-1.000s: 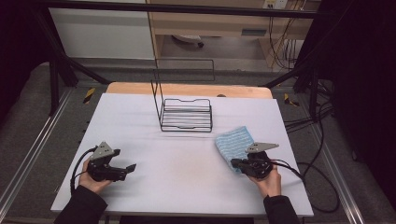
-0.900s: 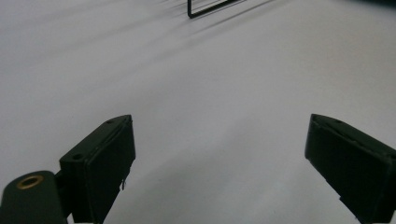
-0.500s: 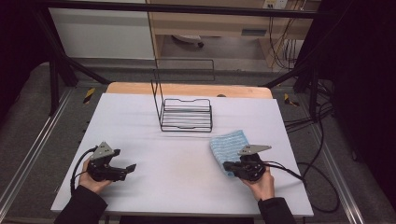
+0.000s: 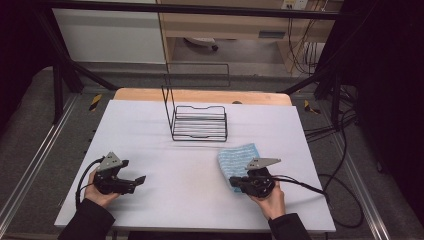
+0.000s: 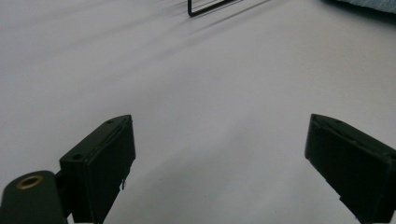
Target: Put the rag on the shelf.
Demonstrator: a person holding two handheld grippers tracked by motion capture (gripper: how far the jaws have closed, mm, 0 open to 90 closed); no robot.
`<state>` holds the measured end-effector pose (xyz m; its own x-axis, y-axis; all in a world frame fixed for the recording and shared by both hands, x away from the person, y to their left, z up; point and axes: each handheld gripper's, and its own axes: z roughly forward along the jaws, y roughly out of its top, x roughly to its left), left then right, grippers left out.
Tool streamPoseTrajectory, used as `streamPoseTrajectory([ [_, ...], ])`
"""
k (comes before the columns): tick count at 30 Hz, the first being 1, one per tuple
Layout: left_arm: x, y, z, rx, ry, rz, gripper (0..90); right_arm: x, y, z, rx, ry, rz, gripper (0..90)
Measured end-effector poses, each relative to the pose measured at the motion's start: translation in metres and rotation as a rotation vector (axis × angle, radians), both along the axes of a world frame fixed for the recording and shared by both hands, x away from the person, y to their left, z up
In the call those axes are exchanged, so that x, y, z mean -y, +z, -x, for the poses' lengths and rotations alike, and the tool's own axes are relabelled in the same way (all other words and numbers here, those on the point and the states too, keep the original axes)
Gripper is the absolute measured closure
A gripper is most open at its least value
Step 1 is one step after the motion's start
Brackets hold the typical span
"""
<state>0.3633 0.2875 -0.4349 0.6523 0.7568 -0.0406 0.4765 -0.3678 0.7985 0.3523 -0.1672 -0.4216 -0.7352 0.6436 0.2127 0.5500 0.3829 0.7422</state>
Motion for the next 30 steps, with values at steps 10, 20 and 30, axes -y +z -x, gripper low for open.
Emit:
streamPoseTrajectory([
  [10, 0.0, 0.0, 0.0, -0.001, 0.001, -0.001, 8.5, -0.018, -0.001, 0.004, -0.001, 0.023, -0.007, 86.2],
  [20, 0.0, -0.001, 0.0, -0.002, 0.001, -0.004, 8.5, -0.034, -0.003, 0.006, 0.011, 0.042, -0.015, 86.4],
  [30, 0.001, -0.001, -0.001, -0.003, 0.001, -0.007, 8.6, -0.053, -0.004, 0.008, 0.016, 0.076, -0.031, 86.4],
])
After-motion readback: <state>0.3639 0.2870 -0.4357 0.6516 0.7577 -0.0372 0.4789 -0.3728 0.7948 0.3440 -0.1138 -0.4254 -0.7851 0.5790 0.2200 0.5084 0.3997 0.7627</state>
